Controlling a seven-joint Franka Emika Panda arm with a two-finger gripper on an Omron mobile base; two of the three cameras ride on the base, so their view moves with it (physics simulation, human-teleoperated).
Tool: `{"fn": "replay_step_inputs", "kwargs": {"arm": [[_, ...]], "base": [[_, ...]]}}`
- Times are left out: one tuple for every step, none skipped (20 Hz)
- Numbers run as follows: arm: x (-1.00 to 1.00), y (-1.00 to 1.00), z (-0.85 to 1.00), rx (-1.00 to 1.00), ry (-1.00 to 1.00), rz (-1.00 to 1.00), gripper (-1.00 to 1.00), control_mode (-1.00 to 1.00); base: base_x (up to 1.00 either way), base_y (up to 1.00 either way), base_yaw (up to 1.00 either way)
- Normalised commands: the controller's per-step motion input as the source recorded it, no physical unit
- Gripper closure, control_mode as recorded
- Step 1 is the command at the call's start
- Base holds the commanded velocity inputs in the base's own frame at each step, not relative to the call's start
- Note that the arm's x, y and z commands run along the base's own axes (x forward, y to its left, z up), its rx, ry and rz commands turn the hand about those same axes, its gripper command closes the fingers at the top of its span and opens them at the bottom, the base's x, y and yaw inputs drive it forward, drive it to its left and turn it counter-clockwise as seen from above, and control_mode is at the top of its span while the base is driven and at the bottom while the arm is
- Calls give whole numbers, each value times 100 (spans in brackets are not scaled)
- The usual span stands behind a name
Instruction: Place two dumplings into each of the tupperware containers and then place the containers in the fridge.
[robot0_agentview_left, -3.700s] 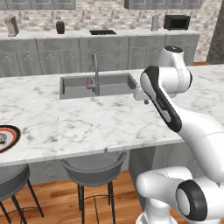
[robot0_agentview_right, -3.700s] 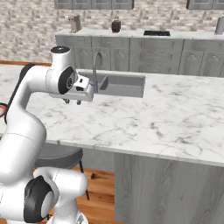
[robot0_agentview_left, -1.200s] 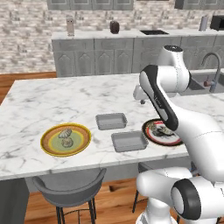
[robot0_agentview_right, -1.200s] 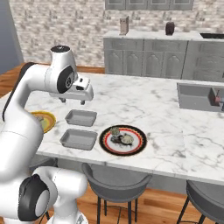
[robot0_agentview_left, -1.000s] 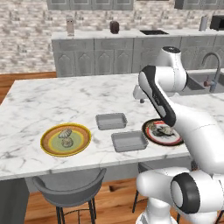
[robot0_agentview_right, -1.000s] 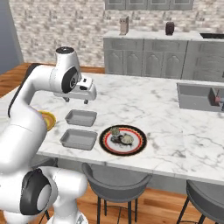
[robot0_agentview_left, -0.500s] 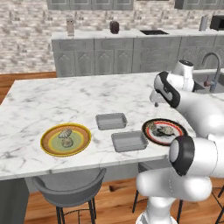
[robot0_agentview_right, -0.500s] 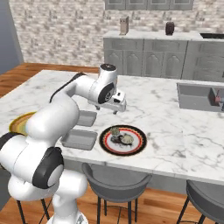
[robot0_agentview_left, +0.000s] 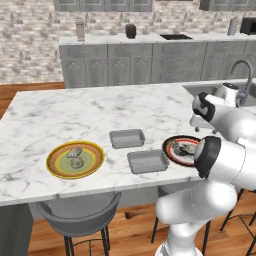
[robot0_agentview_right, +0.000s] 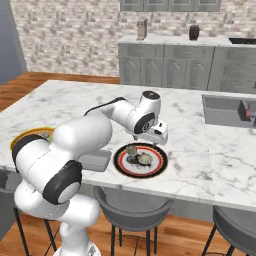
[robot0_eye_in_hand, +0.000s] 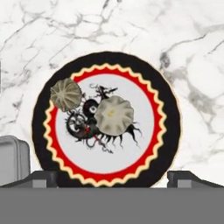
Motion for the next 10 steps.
{"fn": "replay_step_inputs", "kwargs": {"arm": [[0, -31, -43, -3, 3, -3, -100, -100], [0, -17, -36, -3, 1, -1, -100, -100], [0, 0, -29, -3, 0, 0, -100, -100], [0, 0, -22, -1, 0, 0, -100, -100], [0, 0, -21, -1, 0, 0, -100, -100], [0, 3, -28, -2, 0, 0, -100, -100], [0, 12, -26, -5, -1, 0, -100, -100], [0, 14, -29, -5, 0, 1, -100, -100], [0, 3, -22, -1, 0, 3, -100, -100], [0, 3, -19, 0, 0, 1, -100, -100]], "base": [[0, 0, 0], [0, 0, 0], [0, 0, 0], [0, 0, 0], [0, 0, 0], [0, 0, 0], [0, 0, 0], [0, 0, 0], [0, 0, 0], [0, 0, 0]]}}
